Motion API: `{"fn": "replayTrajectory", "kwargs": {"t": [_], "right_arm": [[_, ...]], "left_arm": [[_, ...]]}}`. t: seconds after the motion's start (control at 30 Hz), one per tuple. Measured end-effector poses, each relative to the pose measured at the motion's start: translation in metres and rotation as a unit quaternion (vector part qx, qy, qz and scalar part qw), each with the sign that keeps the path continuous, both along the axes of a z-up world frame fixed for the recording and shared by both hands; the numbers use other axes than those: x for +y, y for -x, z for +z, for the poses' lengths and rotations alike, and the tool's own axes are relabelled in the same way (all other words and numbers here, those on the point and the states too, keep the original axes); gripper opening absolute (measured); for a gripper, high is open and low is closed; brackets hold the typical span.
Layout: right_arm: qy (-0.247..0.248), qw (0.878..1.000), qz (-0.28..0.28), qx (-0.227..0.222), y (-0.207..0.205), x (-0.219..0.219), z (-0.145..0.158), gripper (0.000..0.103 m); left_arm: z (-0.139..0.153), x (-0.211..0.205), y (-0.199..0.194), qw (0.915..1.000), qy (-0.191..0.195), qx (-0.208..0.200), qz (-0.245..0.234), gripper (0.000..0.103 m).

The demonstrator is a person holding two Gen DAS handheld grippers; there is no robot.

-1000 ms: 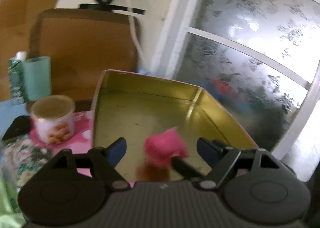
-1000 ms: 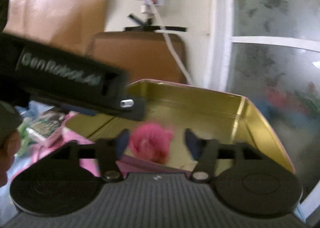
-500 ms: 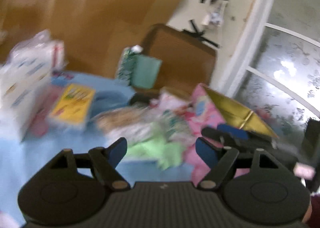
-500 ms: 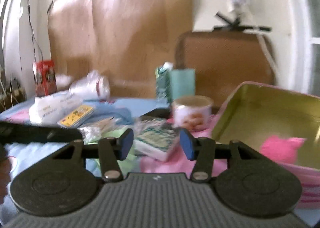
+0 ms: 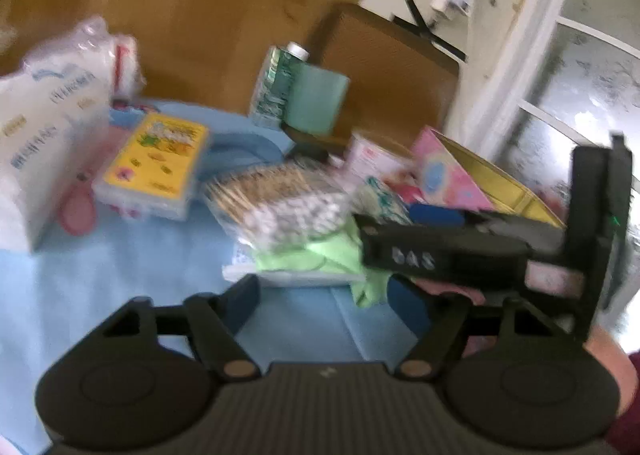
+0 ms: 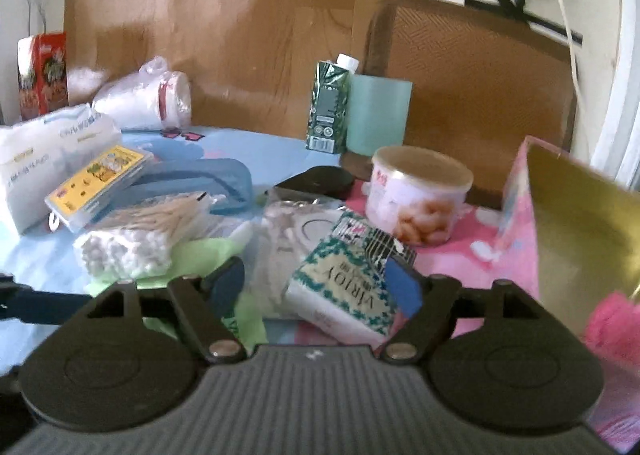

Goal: Organize soft objects
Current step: 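Grasp the green-and-white patterned pack with the right tool and place it in the tin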

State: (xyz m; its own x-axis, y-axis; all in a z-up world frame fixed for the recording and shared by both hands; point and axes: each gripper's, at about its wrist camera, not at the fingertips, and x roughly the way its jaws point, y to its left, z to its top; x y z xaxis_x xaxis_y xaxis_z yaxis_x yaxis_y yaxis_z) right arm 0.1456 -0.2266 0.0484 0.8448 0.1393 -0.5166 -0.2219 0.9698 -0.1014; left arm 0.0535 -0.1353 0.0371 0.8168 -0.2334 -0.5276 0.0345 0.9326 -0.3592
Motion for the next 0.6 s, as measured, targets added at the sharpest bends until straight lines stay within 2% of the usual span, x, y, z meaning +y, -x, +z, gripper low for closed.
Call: {"fn": "replayTrajectory", "kwargs": {"t": [0.1, 0.13, 0.27, 0.3, 0.37, 0.4, 0.47, 0.53, 0.6], "right_arm": [[-0.004, 1.000, 0.003, -0.007, 0.006, 0.000, 0.001, 0.057], [-0.002, 1.000, 0.010, -0.009, 0.011, 0.000, 0.001, 0.056], [0.014, 0.998, 0.059, -0.017, 0.044, -0.001, 0.000, 0.044], [0.016, 0.996, 0.081, -0.017, 0.055, -0.001, 0.000, 0.034], [0.016, 0.993, 0.121, -0.006, 0.077, -0.003, -0.002, 0.033], [0.022, 0.992, 0.127, -0.007, 0.088, -0.003, -0.005, 0.035], [0.028, 0.992, 0.124, -0.021, 0.104, -0.007, -0.005, 0.050], [0.012, 0.992, 0.121, -0.040, 0.111, -0.013, 0.002, 0.072], [-0.004, 0.992, 0.113, -0.064, 0.108, -0.017, 0.011, 0.083]], "left_arm": [[0.001, -0.007, -0.013, 0.9985, -0.036, 0.008, 0.042, 0.071], [0.001, -0.006, -0.018, 0.9976, -0.038, 0.011, 0.056, 0.071], [0.000, 0.013, -0.027, 0.9933, -0.020, 0.018, 0.113, 0.072], [0.001, 0.015, -0.023, 0.9924, -0.018, 0.019, 0.121, 0.072], [0.001, 0.018, -0.012, 0.9923, -0.014, 0.020, 0.121, 0.074], [0.001, 0.021, -0.003, 0.9935, -0.009, 0.017, 0.112, 0.078], [0.002, 0.025, 0.016, 0.9956, 0.008, 0.015, 0.092, 0.081], [0.003, 0.026, 0.034, 0.9966, 0.036, 0.016, 0.073, 0.081], [0.006, 0.027, 0.044, 0.9959, 0.066, 0.016, 0.061, 0.078]]}}
